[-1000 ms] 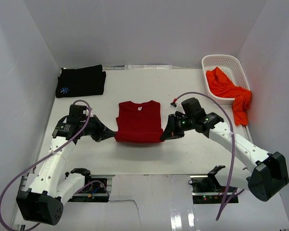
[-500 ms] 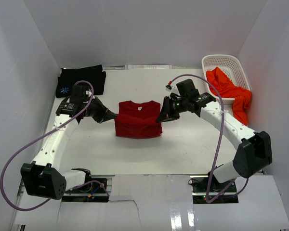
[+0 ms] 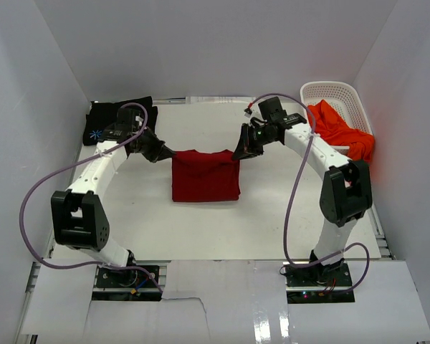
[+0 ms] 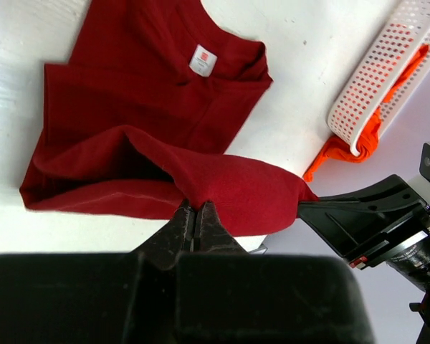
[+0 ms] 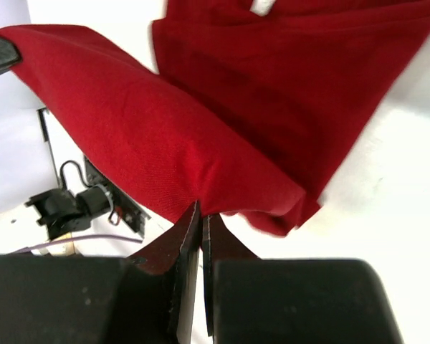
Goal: Fold and stack the t-shirts
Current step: Fold the long partially folded tshirt into a neat square
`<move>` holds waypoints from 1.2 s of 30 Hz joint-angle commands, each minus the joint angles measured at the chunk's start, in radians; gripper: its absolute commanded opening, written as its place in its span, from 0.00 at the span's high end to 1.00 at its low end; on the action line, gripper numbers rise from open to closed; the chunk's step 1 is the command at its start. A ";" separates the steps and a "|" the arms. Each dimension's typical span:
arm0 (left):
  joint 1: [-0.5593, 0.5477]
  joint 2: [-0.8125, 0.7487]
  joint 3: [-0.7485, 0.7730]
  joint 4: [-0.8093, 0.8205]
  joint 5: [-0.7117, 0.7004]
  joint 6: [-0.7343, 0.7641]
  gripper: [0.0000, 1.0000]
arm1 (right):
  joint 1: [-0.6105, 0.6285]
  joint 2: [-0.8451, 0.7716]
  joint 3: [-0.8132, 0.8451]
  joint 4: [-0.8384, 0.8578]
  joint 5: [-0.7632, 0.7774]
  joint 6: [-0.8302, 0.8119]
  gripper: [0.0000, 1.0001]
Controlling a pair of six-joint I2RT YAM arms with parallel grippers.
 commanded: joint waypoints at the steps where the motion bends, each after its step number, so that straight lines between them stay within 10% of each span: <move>1: 0.006 0.059 0.048 0.089 -0.020 0.008 1.00 | -0.022 0.065 0.064 0.007 -0.011 -0.047 0.92; 31: 0.019 0.422 0.300 0.177 -0.100 -0.019 1.00 | -0.106 0.476 0.380 0.200 -0.102 -0.011 0.89; 36: 0.025 0.427 0.303 0.192 -0.114 -0.032 1.00 | -0.106 0.502 0.386 0.274 -0.117 0.032 0.59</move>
